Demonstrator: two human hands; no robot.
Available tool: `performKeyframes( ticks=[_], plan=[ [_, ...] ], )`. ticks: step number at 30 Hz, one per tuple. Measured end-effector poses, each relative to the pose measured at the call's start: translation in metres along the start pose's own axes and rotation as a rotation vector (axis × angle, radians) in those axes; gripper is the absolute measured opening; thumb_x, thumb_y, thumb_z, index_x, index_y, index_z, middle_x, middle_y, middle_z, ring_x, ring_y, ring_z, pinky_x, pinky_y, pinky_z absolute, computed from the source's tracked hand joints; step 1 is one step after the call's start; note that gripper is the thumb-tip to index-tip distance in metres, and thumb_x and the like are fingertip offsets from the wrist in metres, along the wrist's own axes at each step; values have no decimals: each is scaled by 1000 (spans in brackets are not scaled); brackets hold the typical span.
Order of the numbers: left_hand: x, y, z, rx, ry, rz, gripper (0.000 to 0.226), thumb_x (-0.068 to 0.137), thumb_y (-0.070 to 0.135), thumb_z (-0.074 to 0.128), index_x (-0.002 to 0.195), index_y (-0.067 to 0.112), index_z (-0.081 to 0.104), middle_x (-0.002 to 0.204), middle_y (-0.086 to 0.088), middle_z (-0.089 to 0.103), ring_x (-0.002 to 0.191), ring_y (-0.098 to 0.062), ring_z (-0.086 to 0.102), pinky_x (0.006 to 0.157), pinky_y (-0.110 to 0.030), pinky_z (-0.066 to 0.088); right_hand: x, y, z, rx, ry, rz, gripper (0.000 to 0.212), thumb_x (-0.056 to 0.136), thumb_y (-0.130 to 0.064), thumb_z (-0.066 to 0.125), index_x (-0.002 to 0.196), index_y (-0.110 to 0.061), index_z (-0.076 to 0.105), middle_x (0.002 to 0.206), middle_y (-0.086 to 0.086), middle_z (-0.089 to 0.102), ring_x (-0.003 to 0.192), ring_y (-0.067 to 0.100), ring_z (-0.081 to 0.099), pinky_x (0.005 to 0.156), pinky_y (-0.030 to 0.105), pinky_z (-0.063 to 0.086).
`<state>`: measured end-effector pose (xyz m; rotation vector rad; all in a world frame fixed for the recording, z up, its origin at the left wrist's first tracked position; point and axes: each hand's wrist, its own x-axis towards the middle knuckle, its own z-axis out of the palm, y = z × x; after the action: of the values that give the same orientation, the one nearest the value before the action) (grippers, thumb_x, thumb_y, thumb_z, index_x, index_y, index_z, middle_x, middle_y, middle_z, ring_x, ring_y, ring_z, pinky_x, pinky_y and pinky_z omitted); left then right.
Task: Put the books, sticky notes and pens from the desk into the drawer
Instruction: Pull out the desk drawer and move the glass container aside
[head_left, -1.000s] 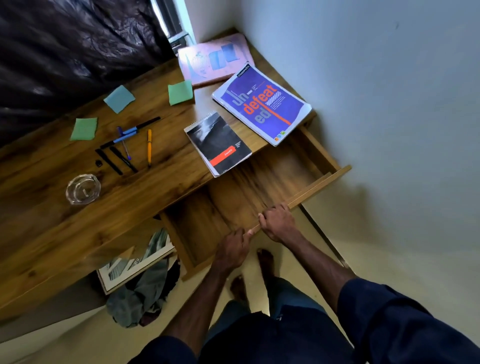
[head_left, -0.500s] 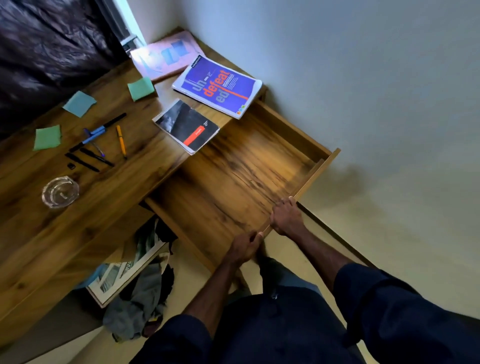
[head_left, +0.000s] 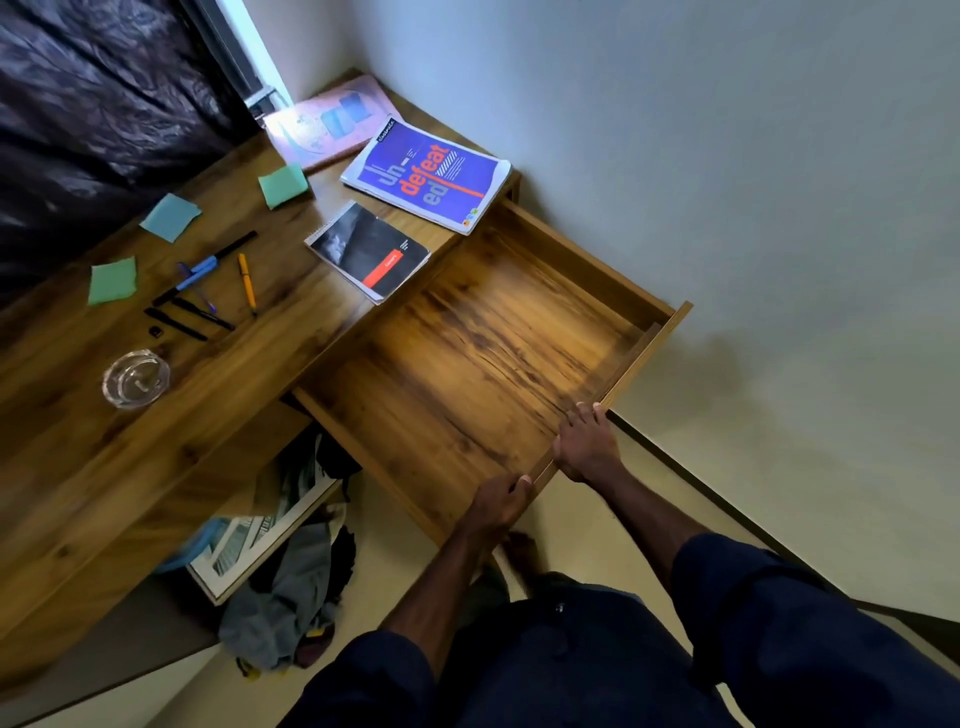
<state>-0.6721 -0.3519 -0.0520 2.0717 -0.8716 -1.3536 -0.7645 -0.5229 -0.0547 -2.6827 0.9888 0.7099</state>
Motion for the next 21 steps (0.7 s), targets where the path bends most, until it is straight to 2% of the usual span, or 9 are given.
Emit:
performKeyframes(
  ticks=[4, 8, 11, 13, 15, 16, 18, 19, 21],
  plan=[
    [-8, -1, 1, -53, 17, -1, 44, 106, 39, 38, 94, 6, 65, 78, -2, 60, 70, -13, 57, 68, -39, 51, -9, -7, -2, 60, 6, 28, 53, 103, -35, 32, 139, -3, 51, 157, 17, 38, 152, 31, 20, 126, 48, 8],
    [-17, -5, -7, -43, 32, -85, 41, 104, 45, 39, 98, 17, 67, 93, -9, 69, 85, -25, 67, 74, -40, 56, -20, -31, -4, 95, -30, 0, 46, 98, -40, 48, 125, -5, 61, 150, 22, 45, 151, 34, 22, 126, 47, 9],
    [-23, -14, -23, 75, 37, -72, 35, 105, 38, 42, 115, 15, 66, 109, -7, 69, 97, -21, 65, 83, -36, 53, -22, -60, -5, 131, -45, -79, 48, 92, -40, 56, 123, -4, 61, 142, 21, 53, 147, 34, 29, 125, 46, 11],
    [-30, -22, -38, 104, 104, -85, 34, 104, 33, 44, 123, 12, 64, 118, -9, 67, 105, -22, 62, 92, -38, 52, -25, -81, -6, 173, -55, -139, 53, 92, -42, 48, 125, -2, 59, 138, 20, 55, 144, 34, 34, 125, 45, 13],
    [-38, -33, -57, 121, 194, -92, 34, 103, 30, 47, 125, 10, 63, 122, -11, 66, 110, -25, 61, 96, -36, 49, -28, -105, -12, 218, -45, -206, 71, 84, -53, 28, 121, -1, 58, 129, 20, 59, 134, 33, 44, 120, 43, 21],
    [-43, -37, -65, 125, 233, -107, 36, 102, 30, 48, 129, 9, 61, 126, -11, 65, 114, -27, 60, 96, -32, 47, -28, -115, -14, 236, -43, -228, 68, 83, -51, 27, 118, -3, 59, 123, 19, 61, 128, 32, 49, 116, 42, 26],
    [-53, -50, -85, 107, 297, -141, 39, 102, 29, 49, 135, 11, 57, 132, -9, 61, 120, -26, 58, 93, -30, 43, -24, -140, -22, 252, -42, -237, 39, 90, -33, 45, 115, -8, 61, 117, 14, 64, 117, 31, 56, 107, 40, 37],
    [-58, -59, -95, 95, 332, -151, 38, 102, 29, 49, 135, 12, 56, 133, -8, 61, 120, -26, 59, 93, -30, 44, -20, -153, -24, 273, -45, -238, 32, 92, -26, 52, 117, -9, 61, 118, 12, 64, 114, 29, 58, 102, 40, 43],
    [-64, -75, -115, 86, 416, -152, 35, 100, 27, 51, 131, 14, 60, 130, -5, 64, 117, -24, 61, 94, -32, 49, -14, -179, -32, 328, -28, -258, 35, 93, -23, 57, 126, -11, 58, 123, 10, 62, 112, 26, 58, 94, 38, 51]
  ],
)
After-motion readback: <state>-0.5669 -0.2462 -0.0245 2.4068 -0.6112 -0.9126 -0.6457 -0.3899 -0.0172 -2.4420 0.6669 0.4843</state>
